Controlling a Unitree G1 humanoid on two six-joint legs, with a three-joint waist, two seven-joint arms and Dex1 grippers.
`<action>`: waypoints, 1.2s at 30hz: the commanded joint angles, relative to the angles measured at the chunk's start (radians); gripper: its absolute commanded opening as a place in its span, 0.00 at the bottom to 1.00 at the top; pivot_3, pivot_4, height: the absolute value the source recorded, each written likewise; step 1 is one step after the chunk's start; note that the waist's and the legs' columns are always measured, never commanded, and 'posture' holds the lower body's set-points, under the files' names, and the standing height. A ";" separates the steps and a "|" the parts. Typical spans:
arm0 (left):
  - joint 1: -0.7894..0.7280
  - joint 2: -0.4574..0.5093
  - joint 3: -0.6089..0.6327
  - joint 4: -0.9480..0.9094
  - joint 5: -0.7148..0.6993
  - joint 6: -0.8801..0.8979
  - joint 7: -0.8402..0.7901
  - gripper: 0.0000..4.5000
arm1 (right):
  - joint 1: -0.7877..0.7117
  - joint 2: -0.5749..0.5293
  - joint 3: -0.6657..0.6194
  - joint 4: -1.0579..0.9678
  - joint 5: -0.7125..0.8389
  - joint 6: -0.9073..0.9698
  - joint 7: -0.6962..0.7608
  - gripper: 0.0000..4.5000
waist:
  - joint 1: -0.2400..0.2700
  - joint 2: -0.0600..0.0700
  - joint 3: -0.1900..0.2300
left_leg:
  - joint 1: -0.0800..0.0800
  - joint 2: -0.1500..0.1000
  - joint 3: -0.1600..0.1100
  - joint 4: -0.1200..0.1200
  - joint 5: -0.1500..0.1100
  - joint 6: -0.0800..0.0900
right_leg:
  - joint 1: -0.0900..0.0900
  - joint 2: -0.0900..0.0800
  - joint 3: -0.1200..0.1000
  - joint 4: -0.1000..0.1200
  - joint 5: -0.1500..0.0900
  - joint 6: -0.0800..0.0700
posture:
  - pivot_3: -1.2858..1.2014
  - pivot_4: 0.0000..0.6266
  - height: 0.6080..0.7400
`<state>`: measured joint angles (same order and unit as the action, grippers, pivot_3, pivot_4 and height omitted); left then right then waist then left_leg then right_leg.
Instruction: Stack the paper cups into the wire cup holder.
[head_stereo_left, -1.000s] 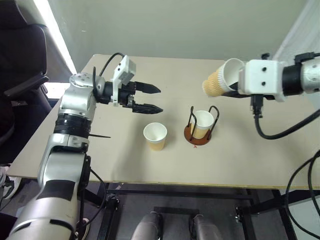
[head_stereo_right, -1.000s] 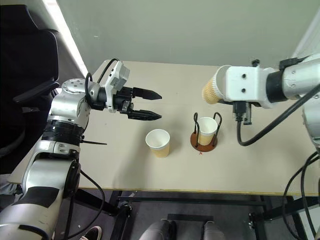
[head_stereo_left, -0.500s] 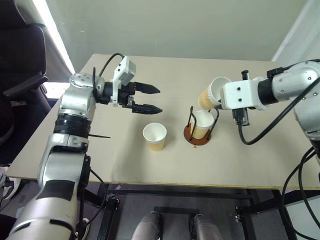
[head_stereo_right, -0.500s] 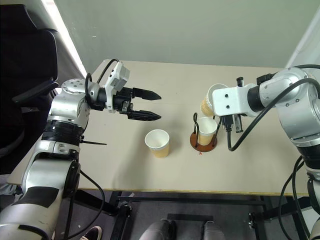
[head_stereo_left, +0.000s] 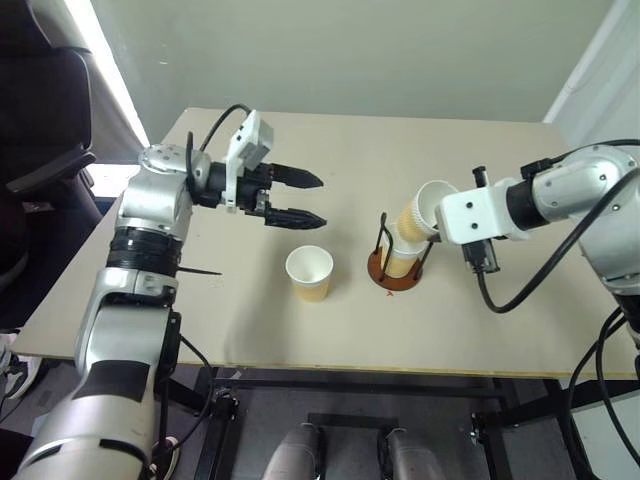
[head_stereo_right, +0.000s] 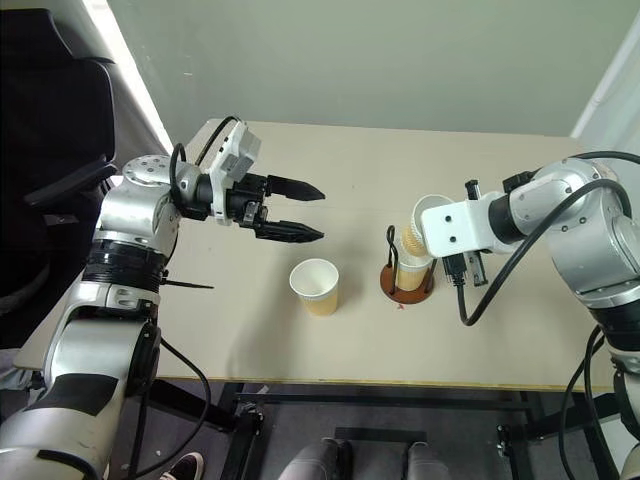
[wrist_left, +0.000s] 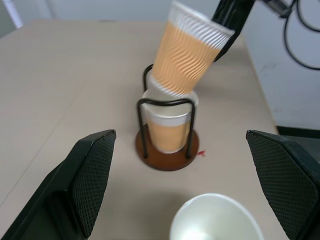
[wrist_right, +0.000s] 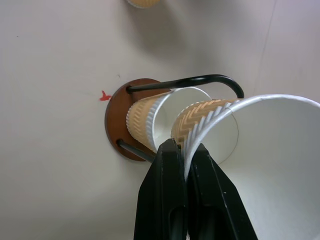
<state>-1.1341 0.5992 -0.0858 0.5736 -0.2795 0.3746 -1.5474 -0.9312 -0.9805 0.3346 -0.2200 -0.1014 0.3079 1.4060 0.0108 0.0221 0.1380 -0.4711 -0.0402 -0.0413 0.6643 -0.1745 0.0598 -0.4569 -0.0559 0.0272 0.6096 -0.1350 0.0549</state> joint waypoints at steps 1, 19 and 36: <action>-0.003 0.004 0.009 -0.059 -0.025 0.019 -0.012 1.00 | -0.001 0.002 -0.007 -0.010 -0.010 -0.017 0.004 0.00 | 0.000 0.000 0.000 | 0.000 0.000 0.000 0.000 0.000 0.000 | 0.000 0.000 0.000 0.000 0.000 0.000 | 0.52 0.24 1.00; 0.012 0.011 0.009 -0.087 -0.028 0.026 0.005 1.00 | -0.050 0.124 0.013 0.078 -0.050 -0.048 -0.018 0.66 | -0.003 0.000 0.000 | 0.000 0.000 0.000 0.000 0.000 0.000 | 0.000 0.000 0.000 0.000 0.001 -0.001 | 0.52 0.24 1.00; 0.145 0.154 -0.082 -0.335 0.010 -0.052 -0.064 1.00 | -0.014 0.114 -0.449 -0.314 0.513 0.649 -0.155 0.73 | 0.001 0.000 0.000 | 0.001 0.000 -0.001 -0.001 -0.001 -0.005 | 0.000 0.001 0.000 0.001 -0.004 -0.004 | 0.52 0.24 1.00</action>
<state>-0.9812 0.7295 -0.1702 0.3083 -0.2476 0.3265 -1.5661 -0.9470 -0.8407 -0.0630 -0.4984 0.3670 0.9308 1.2657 0.0113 0.0221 0.1380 -0.4708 -0.0401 -0.0420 0.6633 -0.1767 0.0530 -0.4574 -0.0543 0.0271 0.6101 -0.1390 0.0509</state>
